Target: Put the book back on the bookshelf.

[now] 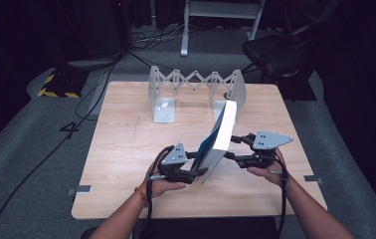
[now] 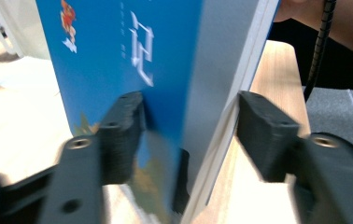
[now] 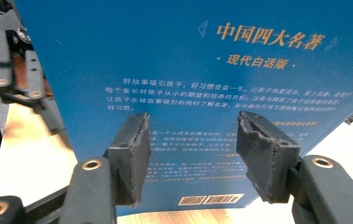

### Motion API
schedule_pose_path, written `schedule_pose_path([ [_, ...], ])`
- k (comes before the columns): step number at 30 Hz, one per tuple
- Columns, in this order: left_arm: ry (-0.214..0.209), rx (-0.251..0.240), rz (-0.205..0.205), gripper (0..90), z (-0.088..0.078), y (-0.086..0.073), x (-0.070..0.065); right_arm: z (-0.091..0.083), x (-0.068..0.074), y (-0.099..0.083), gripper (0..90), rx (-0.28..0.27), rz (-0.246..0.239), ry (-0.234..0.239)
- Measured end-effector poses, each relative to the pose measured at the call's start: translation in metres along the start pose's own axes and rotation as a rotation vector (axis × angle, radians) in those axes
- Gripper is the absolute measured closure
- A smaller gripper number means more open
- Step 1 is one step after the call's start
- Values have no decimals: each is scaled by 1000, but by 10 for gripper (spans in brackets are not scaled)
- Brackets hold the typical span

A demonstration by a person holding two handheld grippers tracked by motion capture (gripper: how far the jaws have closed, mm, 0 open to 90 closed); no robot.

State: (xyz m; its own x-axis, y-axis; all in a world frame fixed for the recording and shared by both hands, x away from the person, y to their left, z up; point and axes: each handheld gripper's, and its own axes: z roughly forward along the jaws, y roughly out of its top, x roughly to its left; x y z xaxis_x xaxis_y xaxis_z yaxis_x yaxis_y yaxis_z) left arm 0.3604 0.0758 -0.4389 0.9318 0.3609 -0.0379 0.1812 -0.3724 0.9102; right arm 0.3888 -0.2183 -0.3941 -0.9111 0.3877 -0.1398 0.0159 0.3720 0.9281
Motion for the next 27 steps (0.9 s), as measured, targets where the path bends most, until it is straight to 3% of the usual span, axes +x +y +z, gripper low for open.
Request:
schedule_pose_path([
  [3,0,31,27,313,6,0,-9,2,2,1,446,1,-7,-1],
  [5,17,47,37,233,9,1,-14,4,4,3,446,2,-12,3],
  [11,177,62,21,181,22,7,-26,12,7,8,434,4,-17,-8],
  [12,212,62,18,205,23,8,-27,14,8,9,428,7,-18,-15],
  [14,239,42,2,232,24,9,-27,16,10,10,419,9,-12,-27],
  [16,292,29,5,353,24,9,-27,17,9,10,394,9,-10,-33],
  [18,285,24,-3,395,21,8,-24,18,9,10,388,11,-7,-46],
  [20,279,19,-11,446,16,6,-22,18,7,11,392,27,-26,-109],
  [25,292,23,-29,577,5,2,-15,14,-17,7,398,31,45,-160],
  [27,261,15,-39,595,0,-1,-9,13,-25,3,396,38,66,-179],
])
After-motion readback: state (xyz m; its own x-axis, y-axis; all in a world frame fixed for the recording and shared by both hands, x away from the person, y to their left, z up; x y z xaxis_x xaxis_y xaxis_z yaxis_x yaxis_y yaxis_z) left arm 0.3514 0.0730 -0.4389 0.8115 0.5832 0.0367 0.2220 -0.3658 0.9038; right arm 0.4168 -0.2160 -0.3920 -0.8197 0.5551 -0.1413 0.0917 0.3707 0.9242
